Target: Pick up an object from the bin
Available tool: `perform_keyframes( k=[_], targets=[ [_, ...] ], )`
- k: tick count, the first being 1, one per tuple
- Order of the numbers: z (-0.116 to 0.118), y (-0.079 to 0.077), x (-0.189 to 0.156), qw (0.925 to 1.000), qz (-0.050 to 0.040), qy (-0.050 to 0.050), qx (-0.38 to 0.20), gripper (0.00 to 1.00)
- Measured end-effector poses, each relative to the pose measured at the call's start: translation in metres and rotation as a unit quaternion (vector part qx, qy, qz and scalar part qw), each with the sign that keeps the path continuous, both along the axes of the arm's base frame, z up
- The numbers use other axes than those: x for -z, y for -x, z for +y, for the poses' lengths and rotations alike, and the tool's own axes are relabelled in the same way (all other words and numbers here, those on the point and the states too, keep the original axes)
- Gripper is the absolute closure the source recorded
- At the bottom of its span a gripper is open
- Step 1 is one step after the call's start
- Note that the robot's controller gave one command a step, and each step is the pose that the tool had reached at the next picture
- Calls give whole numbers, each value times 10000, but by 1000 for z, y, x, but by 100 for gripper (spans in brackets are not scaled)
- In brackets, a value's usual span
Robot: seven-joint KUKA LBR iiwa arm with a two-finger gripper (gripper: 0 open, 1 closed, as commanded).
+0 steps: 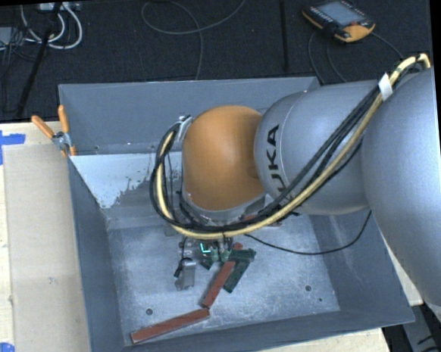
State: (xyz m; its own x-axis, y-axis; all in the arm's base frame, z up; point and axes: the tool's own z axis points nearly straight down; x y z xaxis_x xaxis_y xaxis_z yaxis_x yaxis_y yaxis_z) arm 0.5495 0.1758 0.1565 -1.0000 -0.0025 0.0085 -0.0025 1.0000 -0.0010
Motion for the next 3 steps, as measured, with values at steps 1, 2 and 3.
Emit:
perform_keyframes(
  k=[1, 2, 3],
  targets=[
    [-1, -2, -4, 10000, -38, -7, 17, 0],
    [-39, -16, 10, 9997, -40, -18, -238, 0],
    [-56, -21, 15, 9996, -38, -9, -271, 0]
  ],
)
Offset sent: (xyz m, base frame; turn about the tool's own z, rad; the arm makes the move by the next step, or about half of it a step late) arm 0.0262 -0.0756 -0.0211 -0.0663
